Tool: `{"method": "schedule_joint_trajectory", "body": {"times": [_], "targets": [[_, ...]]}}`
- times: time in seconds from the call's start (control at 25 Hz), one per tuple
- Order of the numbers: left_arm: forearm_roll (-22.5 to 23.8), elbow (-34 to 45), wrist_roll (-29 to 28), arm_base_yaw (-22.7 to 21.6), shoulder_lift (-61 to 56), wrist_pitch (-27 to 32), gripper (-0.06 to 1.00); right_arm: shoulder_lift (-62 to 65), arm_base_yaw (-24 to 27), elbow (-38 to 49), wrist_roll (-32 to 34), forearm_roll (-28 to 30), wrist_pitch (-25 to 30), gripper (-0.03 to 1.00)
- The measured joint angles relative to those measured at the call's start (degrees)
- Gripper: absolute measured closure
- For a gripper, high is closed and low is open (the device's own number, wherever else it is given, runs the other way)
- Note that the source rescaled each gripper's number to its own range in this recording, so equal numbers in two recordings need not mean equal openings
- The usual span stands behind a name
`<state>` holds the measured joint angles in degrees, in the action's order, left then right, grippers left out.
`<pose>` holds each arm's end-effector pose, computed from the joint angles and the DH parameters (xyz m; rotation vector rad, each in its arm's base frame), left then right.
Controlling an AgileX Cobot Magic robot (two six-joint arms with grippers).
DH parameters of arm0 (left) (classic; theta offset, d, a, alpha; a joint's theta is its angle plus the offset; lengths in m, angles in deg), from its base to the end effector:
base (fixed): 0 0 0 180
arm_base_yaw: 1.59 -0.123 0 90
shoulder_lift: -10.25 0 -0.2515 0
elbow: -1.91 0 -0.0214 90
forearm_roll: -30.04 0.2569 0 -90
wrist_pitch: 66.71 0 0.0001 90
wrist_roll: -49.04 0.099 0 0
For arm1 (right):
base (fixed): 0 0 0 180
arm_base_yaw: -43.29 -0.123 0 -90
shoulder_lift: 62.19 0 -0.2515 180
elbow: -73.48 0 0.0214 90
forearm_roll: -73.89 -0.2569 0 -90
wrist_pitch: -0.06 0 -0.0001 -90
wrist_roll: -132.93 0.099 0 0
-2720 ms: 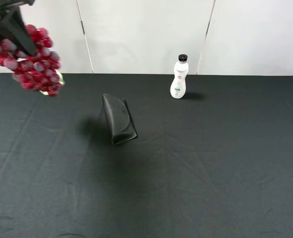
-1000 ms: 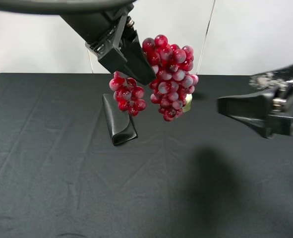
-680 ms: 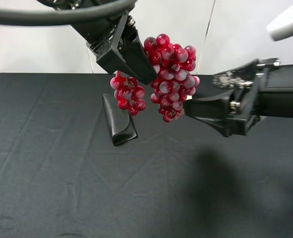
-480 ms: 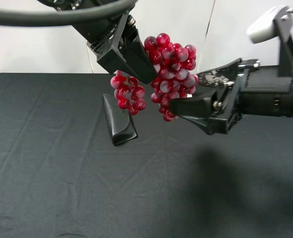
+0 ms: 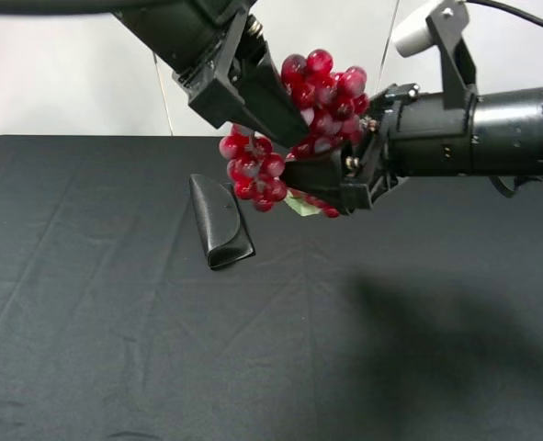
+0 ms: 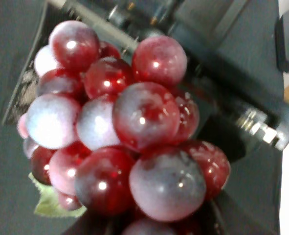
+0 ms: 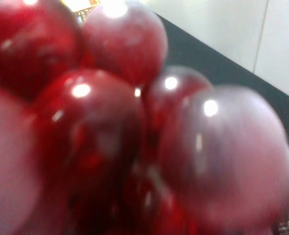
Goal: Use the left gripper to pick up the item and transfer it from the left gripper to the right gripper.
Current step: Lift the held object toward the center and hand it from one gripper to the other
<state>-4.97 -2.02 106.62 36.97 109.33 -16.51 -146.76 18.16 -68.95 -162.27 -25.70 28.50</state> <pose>0.2503 -0.2554 0.3018 1.5736 1.8185 -0.5954 0.2364 0.1623 0.2152 -0.9693 1.7914 0.6161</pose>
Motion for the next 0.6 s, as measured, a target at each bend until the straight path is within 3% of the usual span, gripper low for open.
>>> {"method": "schedule_joint_trajectory", "body": {"times": [0.2, 0.24, 0.28, 0.36, 0.6], "targets": [[-0.4, 0.0, 0.6, 0.0, 0.0, -1.3, 0.94, -2.0, 0.0, -0.6, 0.0, 0.0, 0.9, -0.03], [-0.4, 0.0, 0.7, 0.0, 0.0, -1.5, 0.94, -2.1, 0.0, -0.6, 0.0, 0.0, 0.9, 0.04], [-0.4, 0.0, 0.7, 0.0, 0.0, -1.6, 0.94, -2.1, 0.0, -0.6, -0.1, 0.0, 0.9, 0.3], [-0.3, 0.0, 0.7, 0.0, 0.0, -2.4, 0.94, -2.1, 0.0, -0.6, -0.2, 0.0, 0.9, 0.95], [-0.3, 0.0, 0.7, 0.0, 0.0, -2.8, 0.94, -2.1, 0.0, -0.6, -0.2, 0.0, 0.0, 0.93]]}}
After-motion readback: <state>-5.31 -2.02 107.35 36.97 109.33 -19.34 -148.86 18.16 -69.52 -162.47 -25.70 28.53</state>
